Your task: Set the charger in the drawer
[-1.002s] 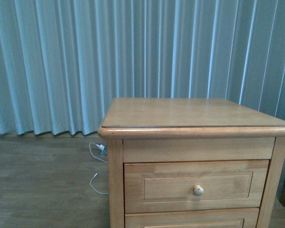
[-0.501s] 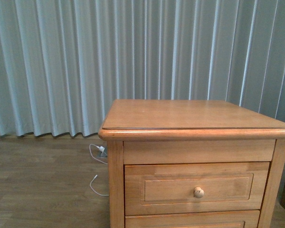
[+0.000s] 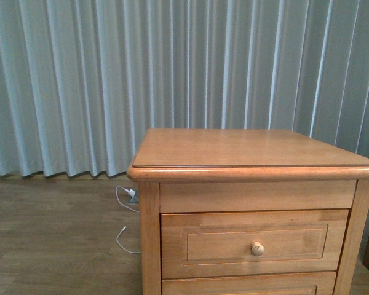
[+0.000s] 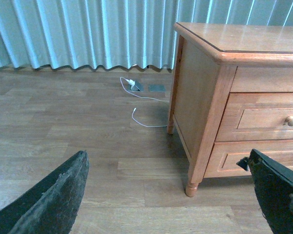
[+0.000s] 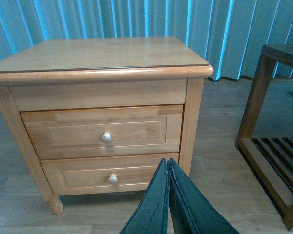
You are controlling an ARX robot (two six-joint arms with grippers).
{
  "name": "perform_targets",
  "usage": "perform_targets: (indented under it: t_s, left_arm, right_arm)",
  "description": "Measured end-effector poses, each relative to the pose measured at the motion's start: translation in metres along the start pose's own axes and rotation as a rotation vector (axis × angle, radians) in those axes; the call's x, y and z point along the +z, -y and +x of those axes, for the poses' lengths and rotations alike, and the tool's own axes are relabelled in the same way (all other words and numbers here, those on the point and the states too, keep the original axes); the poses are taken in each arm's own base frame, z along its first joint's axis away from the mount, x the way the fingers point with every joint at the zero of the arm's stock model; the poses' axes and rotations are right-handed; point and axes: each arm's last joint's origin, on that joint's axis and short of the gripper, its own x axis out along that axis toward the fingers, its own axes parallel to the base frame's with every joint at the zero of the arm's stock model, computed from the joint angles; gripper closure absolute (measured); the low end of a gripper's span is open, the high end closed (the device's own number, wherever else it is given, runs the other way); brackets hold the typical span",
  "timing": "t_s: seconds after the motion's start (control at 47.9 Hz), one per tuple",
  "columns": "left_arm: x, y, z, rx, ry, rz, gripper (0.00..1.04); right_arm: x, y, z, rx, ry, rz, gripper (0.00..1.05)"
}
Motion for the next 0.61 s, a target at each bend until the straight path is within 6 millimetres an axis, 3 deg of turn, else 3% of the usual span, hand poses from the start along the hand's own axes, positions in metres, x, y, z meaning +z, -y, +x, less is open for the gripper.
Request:
perform_targets:
  t_s: [0.355,0.605]
  left_arm:
    - [0.0,0.0,0.0,0.0,0.0,0.0,0.06]
    - [0.0,0.0,0.0,0.0,0.001,0.0,0.06]
  right_arm:
    - [-0.022,0.0,-0.014,0.0,-0.029,0.0,1.03]
    - [-0.02,0.0,-0.018,0.0,0.003,0.0,1.03]
